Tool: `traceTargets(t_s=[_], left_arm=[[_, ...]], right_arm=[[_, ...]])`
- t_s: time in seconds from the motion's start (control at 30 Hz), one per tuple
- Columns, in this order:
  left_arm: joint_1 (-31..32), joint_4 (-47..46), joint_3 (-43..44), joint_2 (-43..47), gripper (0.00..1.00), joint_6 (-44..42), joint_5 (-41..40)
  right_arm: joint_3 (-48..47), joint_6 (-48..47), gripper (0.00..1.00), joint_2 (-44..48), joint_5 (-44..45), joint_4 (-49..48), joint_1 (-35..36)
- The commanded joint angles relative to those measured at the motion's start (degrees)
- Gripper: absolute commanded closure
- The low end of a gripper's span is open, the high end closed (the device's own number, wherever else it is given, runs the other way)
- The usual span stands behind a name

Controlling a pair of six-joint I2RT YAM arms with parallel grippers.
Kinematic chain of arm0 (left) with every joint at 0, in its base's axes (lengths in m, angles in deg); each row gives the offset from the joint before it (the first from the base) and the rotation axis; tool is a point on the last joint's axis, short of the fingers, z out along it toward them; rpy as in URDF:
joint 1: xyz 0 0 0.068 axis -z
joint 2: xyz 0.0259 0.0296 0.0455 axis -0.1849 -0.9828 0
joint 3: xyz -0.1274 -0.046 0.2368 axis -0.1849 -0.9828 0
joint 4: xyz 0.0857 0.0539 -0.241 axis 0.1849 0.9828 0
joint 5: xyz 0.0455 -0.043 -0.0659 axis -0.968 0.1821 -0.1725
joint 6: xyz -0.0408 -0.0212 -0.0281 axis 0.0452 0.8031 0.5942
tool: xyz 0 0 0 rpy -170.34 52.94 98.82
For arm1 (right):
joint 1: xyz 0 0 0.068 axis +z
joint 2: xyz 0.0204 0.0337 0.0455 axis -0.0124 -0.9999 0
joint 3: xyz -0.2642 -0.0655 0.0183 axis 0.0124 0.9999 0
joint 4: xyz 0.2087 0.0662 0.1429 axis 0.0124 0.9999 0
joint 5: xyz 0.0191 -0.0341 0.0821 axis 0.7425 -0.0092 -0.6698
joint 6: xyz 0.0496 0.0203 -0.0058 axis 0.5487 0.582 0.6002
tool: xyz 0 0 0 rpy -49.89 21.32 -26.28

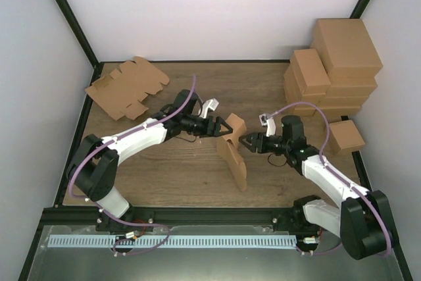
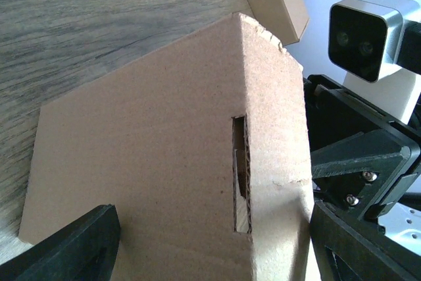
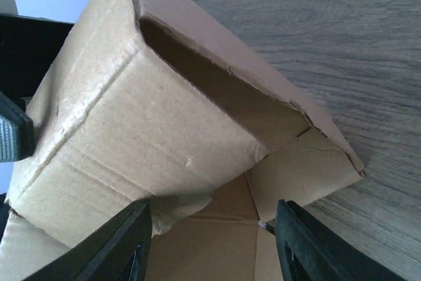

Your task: Fold the paper box

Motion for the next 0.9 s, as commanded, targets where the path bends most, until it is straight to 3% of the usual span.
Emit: traceTargets(t_s=[0.0,0.3,0.57,0.87], left_arm=[[1.18,0.58,-0.14,-1.46,0.19,-1.19,1.74],[1.38,0.56,-0.11,-1.62,0.19,-1.58,2.33],[1.40,0.98,0.28,-1.75,0.19,-2.05,2.33],[1.40,1.53,0.39,-1.86,0.19,-2.68,2.20]], right_arm=[[-2.23,1.39,0.47,-1.95,1.00,-3.02,1.98],[-3.10,3.10,0.49,-3.55,2.99,-5.10,4.91],[-1.70,4.23,0.51,4.05,5.57,-4.23,4.96],[-3.12,7.36,0.49,11.59,11.95,6.52,4.88]])
